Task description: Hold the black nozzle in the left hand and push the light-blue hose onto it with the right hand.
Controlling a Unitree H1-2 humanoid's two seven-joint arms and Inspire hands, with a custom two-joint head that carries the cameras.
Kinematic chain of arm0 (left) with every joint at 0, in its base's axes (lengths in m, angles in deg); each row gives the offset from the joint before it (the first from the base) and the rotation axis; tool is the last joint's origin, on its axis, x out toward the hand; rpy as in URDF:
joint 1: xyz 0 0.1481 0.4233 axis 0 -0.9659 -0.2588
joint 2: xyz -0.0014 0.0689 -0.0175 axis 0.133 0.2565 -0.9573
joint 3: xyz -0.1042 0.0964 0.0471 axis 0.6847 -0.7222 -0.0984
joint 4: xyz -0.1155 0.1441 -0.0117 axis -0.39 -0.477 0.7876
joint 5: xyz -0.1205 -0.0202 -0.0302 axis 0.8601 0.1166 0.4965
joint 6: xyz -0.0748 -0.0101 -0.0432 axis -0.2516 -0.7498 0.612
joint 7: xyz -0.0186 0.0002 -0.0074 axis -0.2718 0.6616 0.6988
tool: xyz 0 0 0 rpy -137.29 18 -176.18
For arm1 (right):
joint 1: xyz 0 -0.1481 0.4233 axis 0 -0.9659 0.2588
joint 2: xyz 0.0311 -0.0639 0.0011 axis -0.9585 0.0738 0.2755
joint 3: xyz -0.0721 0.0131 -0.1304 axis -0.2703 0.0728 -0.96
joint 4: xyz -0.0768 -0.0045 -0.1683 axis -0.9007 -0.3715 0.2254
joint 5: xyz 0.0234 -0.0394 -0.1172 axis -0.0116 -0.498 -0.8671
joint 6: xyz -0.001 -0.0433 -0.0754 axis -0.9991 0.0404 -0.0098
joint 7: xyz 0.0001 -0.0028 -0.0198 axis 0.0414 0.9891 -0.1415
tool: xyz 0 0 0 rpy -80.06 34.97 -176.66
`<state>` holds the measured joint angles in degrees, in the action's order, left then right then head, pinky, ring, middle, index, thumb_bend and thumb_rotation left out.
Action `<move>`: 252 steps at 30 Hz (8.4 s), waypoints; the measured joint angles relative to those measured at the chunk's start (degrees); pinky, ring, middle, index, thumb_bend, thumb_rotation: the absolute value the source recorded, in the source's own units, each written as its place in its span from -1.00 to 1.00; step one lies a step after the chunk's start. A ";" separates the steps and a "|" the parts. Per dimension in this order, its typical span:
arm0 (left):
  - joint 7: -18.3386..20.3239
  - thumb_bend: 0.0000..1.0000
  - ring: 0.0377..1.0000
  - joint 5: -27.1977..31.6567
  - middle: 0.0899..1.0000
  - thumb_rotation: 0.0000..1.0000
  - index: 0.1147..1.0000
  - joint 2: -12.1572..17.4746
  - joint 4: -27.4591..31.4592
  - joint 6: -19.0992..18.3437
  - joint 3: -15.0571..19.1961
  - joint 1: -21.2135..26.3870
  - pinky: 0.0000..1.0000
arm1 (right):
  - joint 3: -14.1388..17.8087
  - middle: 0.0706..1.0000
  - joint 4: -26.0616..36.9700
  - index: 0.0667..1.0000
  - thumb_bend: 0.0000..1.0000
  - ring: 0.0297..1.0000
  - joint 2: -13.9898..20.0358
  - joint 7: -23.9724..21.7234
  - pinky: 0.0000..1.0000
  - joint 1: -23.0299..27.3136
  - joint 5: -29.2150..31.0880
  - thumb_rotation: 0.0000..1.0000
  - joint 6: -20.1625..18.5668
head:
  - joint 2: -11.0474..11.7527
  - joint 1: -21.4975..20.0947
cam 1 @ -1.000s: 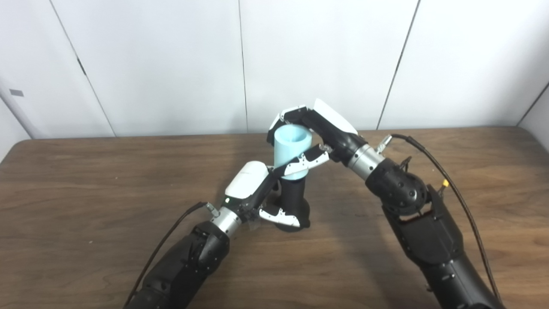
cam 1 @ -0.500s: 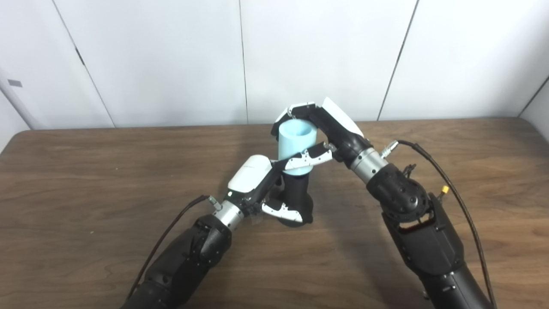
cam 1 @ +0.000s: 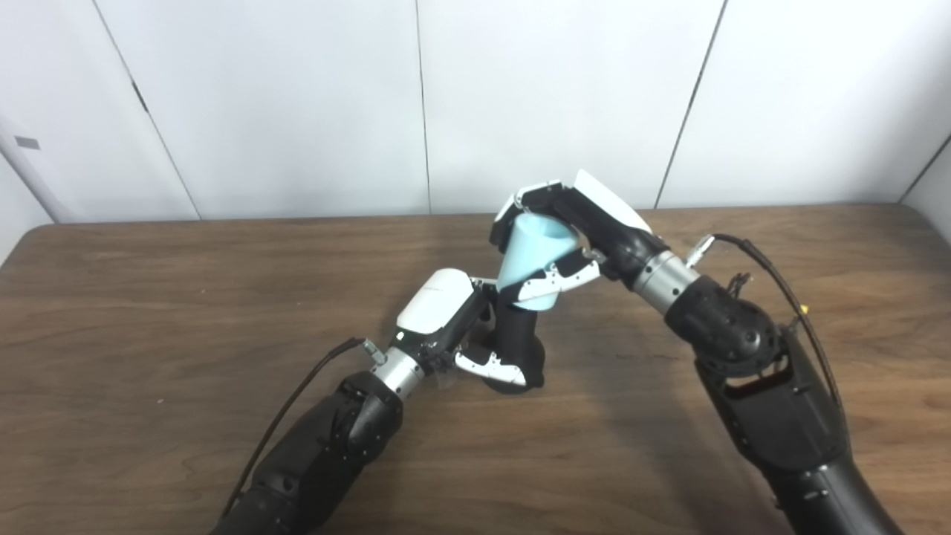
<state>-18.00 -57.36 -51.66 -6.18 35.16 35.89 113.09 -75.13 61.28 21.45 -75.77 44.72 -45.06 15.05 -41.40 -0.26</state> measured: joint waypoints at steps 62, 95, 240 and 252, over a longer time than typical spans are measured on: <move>0.38 0.05 -0.02 0.16 -0.20 -1.00 -0.15 -0.08 0.04 -0.01 0.14 -0.02 -0.15 | -3.01 -0.09 1.17 -0.08 0.00 -0.16 0.98 -4.57 -0.28 3.28 -0.02 -1.00 1.02 | -1.32 0.18; 3.76 0.05 0.00 0.75 -0.19 -1.00 -0.14 -0.32 1.36 -0.06 0.78 -0.96 -0.10 | -9.27 -0.04 0.92 -0.09 0.00 -0.18 4.84 -4.02 -0.32 2.72 -6.71 -1.00 13.65 | -2.46 0.17; 3.86 0.05 0.03 0.71 -0.18 -1.00 -0.14 -0.19 1.73 -0.94 1.50 -1.77 -0.07 | -16.54 0.93 15.11 0.87 0.85 0.98 12.29 -20.28 0.92 5.51 -18.56 0.87 5.05 | -2.99 0.18; 4.04 0.05 0.01 0.69 -0.20 -1.00 -0.13 -0.28 1.93 -0.93 1.43 -1.78 -0.12 | -16.64 0.89 17.24 0.84 0.81 0.94 14.03 -20.56 0.82 4.23 -18.45 0.82 4.82 | -3.34 0.53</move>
<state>-13.96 -56.67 -51.94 -4.25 34.23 37.32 111.31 -91.77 78.51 35.49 -96.33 48.95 -63.51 19.87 -44.74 0.26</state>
